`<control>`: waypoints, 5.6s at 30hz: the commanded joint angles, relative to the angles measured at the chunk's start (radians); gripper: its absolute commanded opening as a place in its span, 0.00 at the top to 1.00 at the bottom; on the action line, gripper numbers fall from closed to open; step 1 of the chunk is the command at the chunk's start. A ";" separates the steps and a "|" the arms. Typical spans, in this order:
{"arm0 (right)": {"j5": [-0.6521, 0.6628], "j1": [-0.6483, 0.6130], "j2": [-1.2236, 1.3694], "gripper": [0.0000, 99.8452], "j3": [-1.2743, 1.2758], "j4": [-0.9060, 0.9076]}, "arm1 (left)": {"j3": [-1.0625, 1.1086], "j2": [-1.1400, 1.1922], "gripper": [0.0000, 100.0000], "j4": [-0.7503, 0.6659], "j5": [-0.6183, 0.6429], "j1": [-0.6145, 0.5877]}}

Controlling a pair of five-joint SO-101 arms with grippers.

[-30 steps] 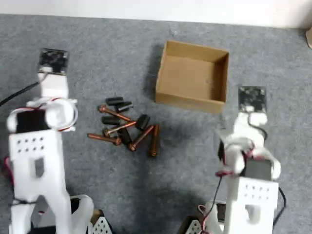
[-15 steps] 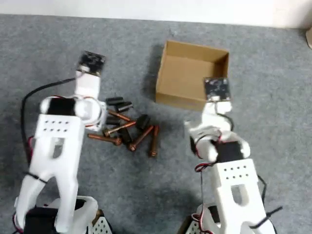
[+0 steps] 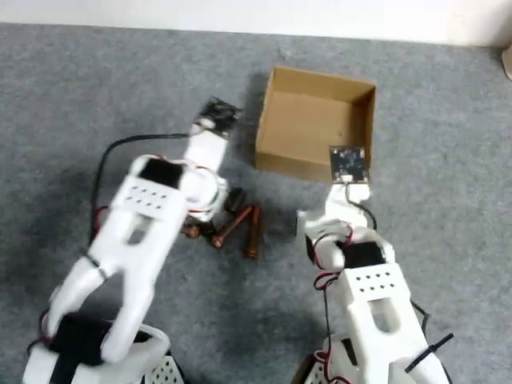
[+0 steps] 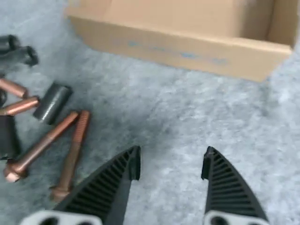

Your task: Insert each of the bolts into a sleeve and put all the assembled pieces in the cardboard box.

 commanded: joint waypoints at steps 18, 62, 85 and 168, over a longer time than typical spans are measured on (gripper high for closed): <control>-0.005 0.030 0.002 0.79 0.016 -0.061 | -0.232 0.410 0.86 -0.094 0.015 0.174; -0.011 0.024 0.012 0.79 0.018 -0.061 | -0.220 0.193 0.86 0.072 0.089 0.145; -0.011 0.024 0.012 0.79 0.045 -0.097 | 0.090 0.134 0.86 -0.140 0.196 0.229; -0.011 0.022 0.004 0.79 0.061 -0.097 | -0.355 0.507 1.00 -0.035 0.901 -0.197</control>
